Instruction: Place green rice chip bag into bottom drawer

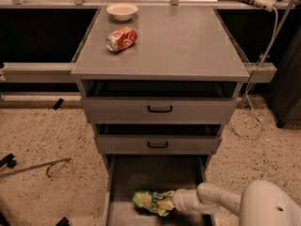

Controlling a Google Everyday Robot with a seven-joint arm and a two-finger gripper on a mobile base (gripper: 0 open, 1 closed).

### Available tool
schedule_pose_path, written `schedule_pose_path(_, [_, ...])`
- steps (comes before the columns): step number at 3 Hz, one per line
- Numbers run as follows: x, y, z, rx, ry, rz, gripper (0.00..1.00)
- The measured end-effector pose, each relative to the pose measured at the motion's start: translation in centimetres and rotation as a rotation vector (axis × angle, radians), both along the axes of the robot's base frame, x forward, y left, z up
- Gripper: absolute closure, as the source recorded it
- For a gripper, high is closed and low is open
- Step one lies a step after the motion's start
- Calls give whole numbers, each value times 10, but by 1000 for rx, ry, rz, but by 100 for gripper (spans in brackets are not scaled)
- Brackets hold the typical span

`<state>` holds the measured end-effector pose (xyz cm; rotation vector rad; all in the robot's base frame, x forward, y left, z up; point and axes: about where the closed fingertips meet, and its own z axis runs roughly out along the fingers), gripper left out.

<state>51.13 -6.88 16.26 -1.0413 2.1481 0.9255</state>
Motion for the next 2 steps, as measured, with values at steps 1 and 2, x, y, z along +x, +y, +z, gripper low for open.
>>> schedule_pose_path(1, [0, 0, 0, 0, 0, 0, 58])
schedule_pose_path(2, [0, 0, 0, 0, 0, 0, 35])
